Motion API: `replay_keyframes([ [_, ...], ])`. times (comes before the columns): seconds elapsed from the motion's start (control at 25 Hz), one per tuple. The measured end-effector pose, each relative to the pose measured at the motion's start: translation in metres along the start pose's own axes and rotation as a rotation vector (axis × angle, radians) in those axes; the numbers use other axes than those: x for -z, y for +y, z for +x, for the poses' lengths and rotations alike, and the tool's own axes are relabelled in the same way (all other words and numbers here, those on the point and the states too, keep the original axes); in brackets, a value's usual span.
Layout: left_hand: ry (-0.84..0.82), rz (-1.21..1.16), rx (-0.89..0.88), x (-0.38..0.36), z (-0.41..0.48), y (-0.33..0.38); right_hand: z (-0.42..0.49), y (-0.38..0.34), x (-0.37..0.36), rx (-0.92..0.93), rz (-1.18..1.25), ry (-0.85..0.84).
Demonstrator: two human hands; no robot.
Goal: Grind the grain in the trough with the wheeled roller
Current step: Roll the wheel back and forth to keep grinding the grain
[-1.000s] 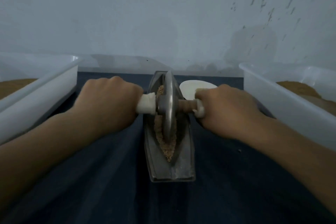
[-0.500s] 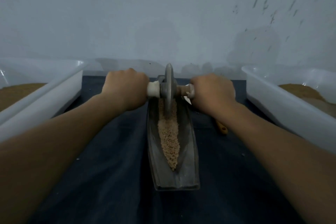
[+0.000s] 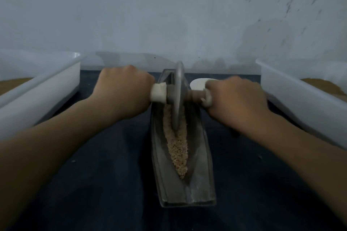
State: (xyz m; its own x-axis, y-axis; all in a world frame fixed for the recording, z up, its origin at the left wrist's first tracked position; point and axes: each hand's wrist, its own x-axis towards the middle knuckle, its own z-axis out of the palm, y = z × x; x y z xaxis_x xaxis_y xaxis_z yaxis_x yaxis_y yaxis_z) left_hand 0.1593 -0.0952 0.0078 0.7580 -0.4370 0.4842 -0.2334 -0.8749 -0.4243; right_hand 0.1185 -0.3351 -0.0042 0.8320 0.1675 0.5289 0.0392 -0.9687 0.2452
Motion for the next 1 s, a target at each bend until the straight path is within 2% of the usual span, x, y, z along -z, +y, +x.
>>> replay_keyframes([
  [0.08, -0.060, -0.078, 0.099, -0.015, 0.017, 0.000, 0.037, -0.003, -0.009, -0.020, 0.001, -0.031],
  [0.2, -0.053, -0.115, 0.127, -0.009, 0.012, 0.003, 0.044, -0.002, -0.005, 0.014, 0.017, -0.071],
  [0.32, -0.073, -0.118, 0.025, 0.008, -0.023, -0.007, -0.001, 0.000, 0.017, 0.078, 0.026, 0.027],
  [0.4, 0.017, -0.127, -0.108, 0.027, -0.051, -0.019, -0.034, 0.002, 0.033, 0.128, 0.082, 0.114],
  [0.48, 0.144, -0.153, -0.165, 0.037, -0.064, -0.028, -0.050, 0.009, 0.038, 0.176, 0.136, 0.095],
  [0.52, 0.144, -0.142, -0.168, 0.037, -0.063, -0.029, -0.051, 0.011, 0.035, 0.178, 0.131, 0.067],
  [0.64, 0.006, -0.007, -0.063, 0.017, -0.038, -0.010, -0.022, 0.005, 0.014, 0.069, 0.008, 0.084],
  [0.8, -0.090, -0.116, 0.134, -0.011, 0.018, -0.003, 0.045, -0.005, -0.009, -0.040, 0.025, -0.078],
  [0.92, -0.082, -0.151, 0.151, -0.008, 0.007, -0.003, 0.039, -0.006, 0.002, -0.022, 0.023, -0.096],
  [1.0, 0.009, -0.113, 0.083, 0.002, -0.025, -0.003, 0.008, -0.002, 0.015, 0.047, 0.002, -0.030],
])
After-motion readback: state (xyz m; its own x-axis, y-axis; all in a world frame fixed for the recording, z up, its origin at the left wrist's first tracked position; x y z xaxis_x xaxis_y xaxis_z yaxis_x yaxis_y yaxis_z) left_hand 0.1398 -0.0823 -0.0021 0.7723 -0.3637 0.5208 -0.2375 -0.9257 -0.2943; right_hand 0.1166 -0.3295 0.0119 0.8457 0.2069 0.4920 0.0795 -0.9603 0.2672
